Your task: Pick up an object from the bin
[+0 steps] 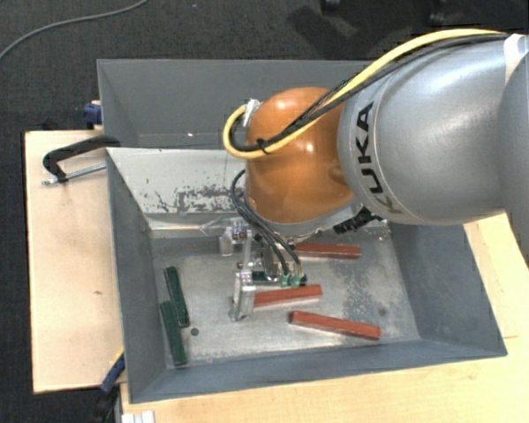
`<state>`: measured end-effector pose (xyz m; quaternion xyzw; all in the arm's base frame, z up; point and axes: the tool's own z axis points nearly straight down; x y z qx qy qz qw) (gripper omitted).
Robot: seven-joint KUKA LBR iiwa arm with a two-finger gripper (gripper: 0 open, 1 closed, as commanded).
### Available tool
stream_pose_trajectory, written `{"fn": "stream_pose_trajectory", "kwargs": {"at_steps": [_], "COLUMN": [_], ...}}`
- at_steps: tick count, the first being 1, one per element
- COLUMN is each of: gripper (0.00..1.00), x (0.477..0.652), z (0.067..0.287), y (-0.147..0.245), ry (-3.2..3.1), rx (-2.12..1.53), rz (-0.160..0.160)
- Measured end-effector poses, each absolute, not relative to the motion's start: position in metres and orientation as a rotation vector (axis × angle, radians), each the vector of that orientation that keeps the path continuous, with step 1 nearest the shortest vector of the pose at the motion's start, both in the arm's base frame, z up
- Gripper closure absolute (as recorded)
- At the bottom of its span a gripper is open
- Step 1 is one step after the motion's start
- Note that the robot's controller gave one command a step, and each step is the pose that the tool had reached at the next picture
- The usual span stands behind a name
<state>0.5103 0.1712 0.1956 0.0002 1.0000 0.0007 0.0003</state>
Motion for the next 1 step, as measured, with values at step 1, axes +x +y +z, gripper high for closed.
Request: {"fn": "stream_pose_trajectory", "kwargs": {"at_steps": [1], "gripper": [0.0], "x": [0.5242], "z": [0.1268], "y": [0.0889], "ry": [3.132], "rx": [0.287], "rz": [-0.005]}}
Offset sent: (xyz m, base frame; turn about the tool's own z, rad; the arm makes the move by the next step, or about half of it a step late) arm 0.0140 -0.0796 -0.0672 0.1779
